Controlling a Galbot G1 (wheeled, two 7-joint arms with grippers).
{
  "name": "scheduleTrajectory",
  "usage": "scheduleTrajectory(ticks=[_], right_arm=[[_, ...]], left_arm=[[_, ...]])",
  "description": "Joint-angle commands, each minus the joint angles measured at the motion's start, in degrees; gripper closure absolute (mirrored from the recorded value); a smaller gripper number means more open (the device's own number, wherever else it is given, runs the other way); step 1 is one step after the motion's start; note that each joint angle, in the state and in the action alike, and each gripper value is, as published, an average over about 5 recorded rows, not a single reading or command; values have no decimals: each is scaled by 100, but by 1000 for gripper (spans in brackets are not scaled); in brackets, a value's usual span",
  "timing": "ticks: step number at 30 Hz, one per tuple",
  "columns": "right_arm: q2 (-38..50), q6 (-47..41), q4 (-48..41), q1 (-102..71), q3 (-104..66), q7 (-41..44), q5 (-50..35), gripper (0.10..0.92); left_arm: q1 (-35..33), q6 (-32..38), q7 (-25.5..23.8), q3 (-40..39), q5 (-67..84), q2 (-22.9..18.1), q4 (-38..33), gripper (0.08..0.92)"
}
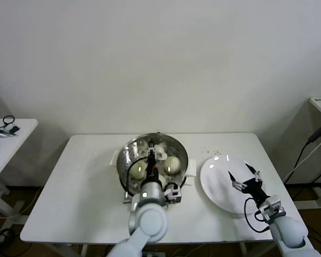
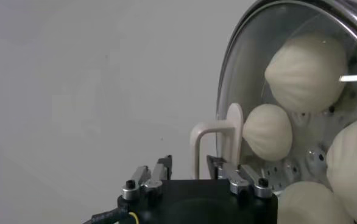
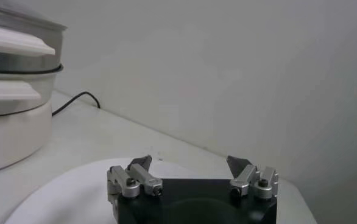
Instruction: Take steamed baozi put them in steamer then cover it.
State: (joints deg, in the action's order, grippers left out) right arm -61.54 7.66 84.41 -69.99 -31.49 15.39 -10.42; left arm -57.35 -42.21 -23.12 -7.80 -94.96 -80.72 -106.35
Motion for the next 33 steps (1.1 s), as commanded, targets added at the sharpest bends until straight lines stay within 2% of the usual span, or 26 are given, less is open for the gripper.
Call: scheduleTrajectory(ticks=[1,12,19,24,27,29,33], right_arm=[[-24,-126,56,12,-6,-21,-30,203],[-9,-251,105,21,-27,-61,-155,203],[-8,-246,123,21,-23,-53,-128,203],[-24,-237,161,-10,-37,-36,-120,203],[-35,-237,186,-50,-77,-14,-122,203],[-35,-234,199,-85,-113,8,-127,203],[-33,-193,214,-156,-186,54,-157,203]], left_arm=[[-183,-182,-35,8,199,291,-526,502],[-578,-206,197,205,1082,954,-1478,203],[-997,-27,902,610,1963,1367,-1979,177],[-1306,260,1987,1245,3484,1582,-2052,177],[-1621,824,2806,1843,4775,1658,-2098,177],[-1893,1440,3183,2392,5633,1635,-2114,177],[-2585,2669,3391,3645,7323,1471,-2075,177]])
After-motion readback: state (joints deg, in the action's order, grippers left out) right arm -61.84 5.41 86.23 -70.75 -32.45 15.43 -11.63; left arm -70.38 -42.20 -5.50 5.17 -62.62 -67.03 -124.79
